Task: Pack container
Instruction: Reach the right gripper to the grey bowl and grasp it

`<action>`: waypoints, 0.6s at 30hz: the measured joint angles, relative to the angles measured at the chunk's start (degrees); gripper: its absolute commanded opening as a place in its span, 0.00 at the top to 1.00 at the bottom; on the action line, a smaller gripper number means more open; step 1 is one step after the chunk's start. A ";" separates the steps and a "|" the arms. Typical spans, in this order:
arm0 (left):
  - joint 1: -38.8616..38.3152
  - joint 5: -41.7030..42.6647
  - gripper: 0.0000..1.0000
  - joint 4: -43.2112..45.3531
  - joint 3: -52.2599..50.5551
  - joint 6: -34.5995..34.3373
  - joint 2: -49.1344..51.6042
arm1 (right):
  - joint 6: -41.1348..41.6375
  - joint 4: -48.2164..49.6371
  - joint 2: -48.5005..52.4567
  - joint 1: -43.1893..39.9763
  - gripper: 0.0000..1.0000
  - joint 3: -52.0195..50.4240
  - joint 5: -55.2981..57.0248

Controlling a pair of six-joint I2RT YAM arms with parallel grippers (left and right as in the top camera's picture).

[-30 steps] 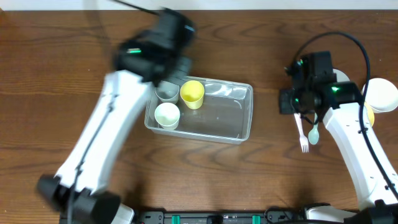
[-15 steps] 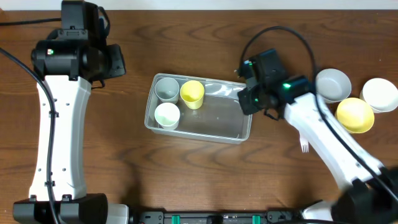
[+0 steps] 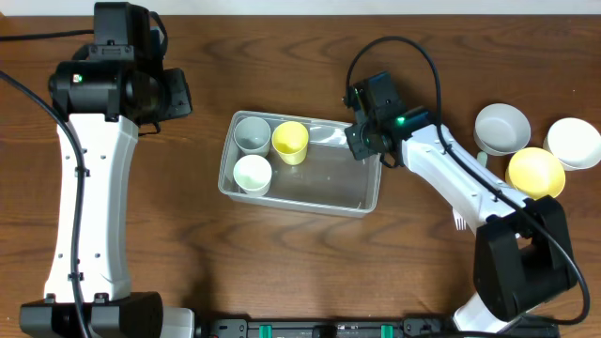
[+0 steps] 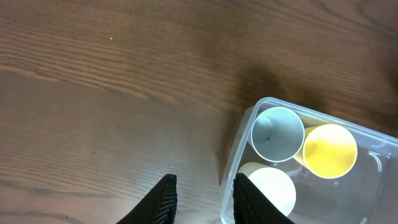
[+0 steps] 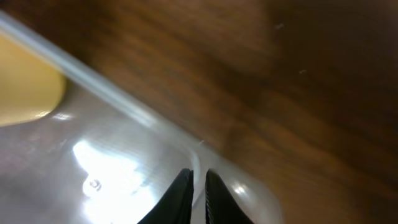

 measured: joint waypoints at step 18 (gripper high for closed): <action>0.00 -0.02 0.68 -0.28 0.00 0.00 0.00 | 2.01 2.25 2.62 -2.38 0.82 0.00 9.44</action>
